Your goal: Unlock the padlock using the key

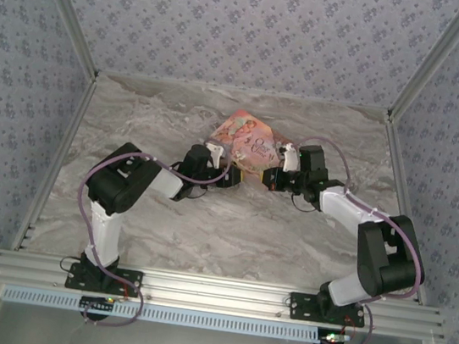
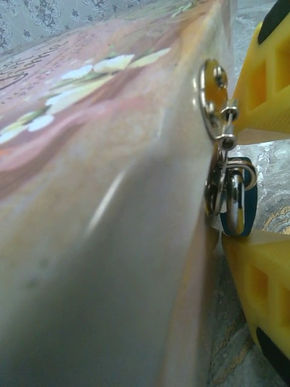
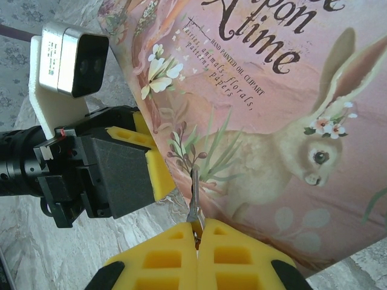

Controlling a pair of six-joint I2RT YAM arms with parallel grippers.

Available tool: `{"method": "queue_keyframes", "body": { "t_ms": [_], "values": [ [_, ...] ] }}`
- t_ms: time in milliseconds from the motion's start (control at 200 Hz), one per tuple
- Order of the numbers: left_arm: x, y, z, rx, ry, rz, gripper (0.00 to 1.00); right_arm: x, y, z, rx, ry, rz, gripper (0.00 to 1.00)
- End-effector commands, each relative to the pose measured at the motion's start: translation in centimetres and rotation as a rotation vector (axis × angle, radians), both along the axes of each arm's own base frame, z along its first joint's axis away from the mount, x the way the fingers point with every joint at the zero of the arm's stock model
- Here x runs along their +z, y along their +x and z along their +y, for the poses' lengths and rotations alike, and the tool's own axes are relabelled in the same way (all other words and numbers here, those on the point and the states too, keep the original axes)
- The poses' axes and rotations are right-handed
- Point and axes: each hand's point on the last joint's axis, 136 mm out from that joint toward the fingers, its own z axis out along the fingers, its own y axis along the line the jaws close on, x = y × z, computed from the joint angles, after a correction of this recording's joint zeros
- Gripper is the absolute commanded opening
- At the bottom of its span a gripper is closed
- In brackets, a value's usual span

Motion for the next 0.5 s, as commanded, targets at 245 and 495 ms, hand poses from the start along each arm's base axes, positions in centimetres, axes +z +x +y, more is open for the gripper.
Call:
{"method": "queue_keyframes", "body": {
  "t_ms": [245,495],
  "values": [
    [0.4,1.1,0.3,0.079,-0.024,-0.006,0.33,-2.7,-1.2,-0.5,-0.017,-0.054,0.107,0.0],
    [1.2,1.1,0.3,0.079,-0.038,-0.017,0.25,-1.1,-0.8,-0.6,-0.023,-0.048,0.04,0.0]
  ]
}}
